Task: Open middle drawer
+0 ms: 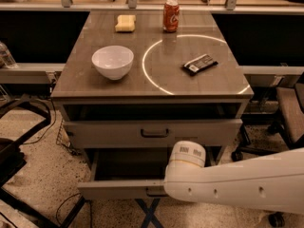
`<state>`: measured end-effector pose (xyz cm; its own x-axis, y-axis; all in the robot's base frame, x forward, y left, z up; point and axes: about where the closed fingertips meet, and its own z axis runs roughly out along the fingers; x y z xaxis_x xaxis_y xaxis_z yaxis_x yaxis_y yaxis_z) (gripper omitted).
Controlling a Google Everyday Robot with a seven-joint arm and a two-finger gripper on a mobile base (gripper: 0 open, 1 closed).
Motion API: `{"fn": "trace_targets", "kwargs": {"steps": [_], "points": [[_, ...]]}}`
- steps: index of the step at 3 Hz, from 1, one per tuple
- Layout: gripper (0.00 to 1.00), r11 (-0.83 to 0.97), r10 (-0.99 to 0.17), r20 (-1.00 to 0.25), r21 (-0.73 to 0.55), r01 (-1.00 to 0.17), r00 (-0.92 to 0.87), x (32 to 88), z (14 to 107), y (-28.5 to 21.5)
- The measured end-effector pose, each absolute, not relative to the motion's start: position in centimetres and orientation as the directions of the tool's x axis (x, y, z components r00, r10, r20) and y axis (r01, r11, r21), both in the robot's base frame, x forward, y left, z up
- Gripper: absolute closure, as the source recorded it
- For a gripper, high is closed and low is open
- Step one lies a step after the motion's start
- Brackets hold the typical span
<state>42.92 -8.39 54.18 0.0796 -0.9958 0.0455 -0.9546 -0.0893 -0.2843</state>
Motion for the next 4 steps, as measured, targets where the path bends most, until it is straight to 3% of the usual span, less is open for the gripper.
{"fn": "trace_targets", "kwargs": {"steps": [2,4], "points": [[1.0,-0.114,-0.993,0.066,-0.398,-0.91,0.096,46.2,59.8,-10.4],[1.0,-0.124,-0.992,0.053,-0.438,-0.89,0.112,51.7,55.3,-14.2]]}}
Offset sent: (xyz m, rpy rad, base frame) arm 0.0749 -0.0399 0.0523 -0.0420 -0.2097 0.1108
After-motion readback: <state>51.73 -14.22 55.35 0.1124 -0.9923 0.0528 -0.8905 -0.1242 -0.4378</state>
